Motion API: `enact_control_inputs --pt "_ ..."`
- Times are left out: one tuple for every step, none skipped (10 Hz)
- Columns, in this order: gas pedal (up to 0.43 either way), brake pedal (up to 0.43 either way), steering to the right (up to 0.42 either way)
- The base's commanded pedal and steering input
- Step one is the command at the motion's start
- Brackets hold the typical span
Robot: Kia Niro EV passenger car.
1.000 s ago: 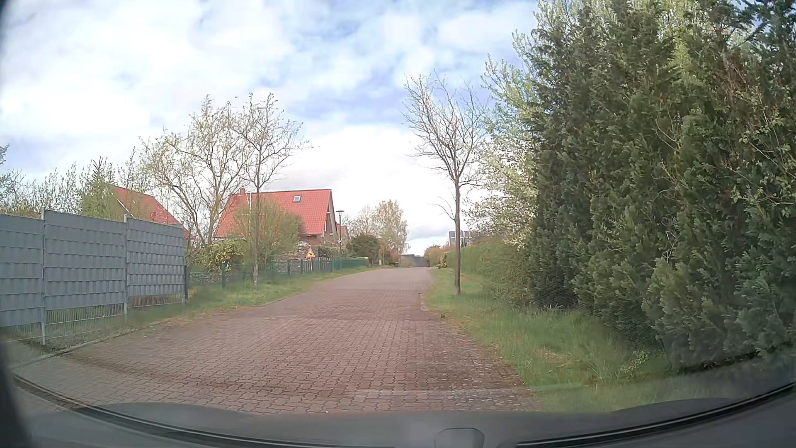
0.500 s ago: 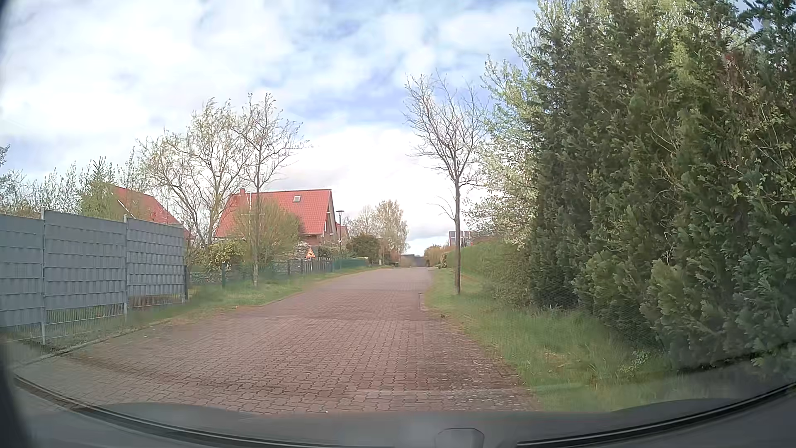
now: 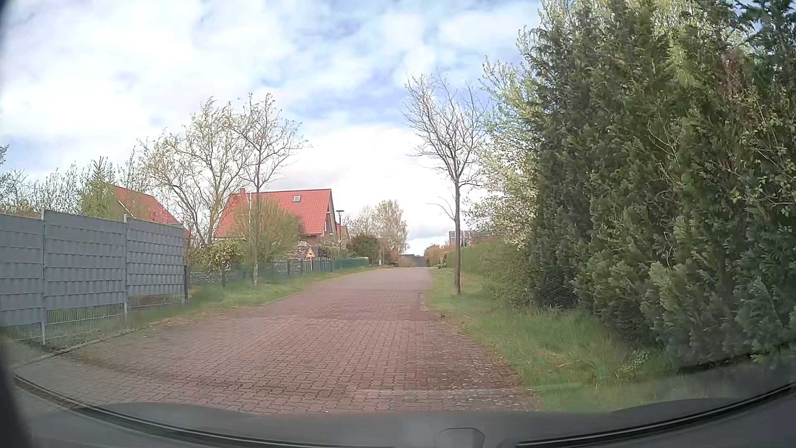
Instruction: Follow the waypoints while adhering to traffic rules and regulations
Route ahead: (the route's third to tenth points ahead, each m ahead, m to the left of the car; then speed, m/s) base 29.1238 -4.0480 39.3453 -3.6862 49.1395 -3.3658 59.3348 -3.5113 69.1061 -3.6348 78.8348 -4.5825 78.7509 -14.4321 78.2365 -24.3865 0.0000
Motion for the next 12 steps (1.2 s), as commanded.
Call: enact_control_inputs --pt "0.000 0.006 -0.006" --pt "0.000 0.006 -0.006" --pt "0.000 0.006 -0.006" --pt "0.079 0.006 -0.006" --pt "0.150 0.006 -0.006" --pt "0.150 0.006 -0.006" --pt "0.150 0.006 -0.006" --pt "0.150 0.006 -0.006" --pt "0.150 0.006 -0.006" --pt "0.150 0.006 -0.006" --pt "0.150 0.006 -0.008" --pt "0.157 0.006 -0.012"
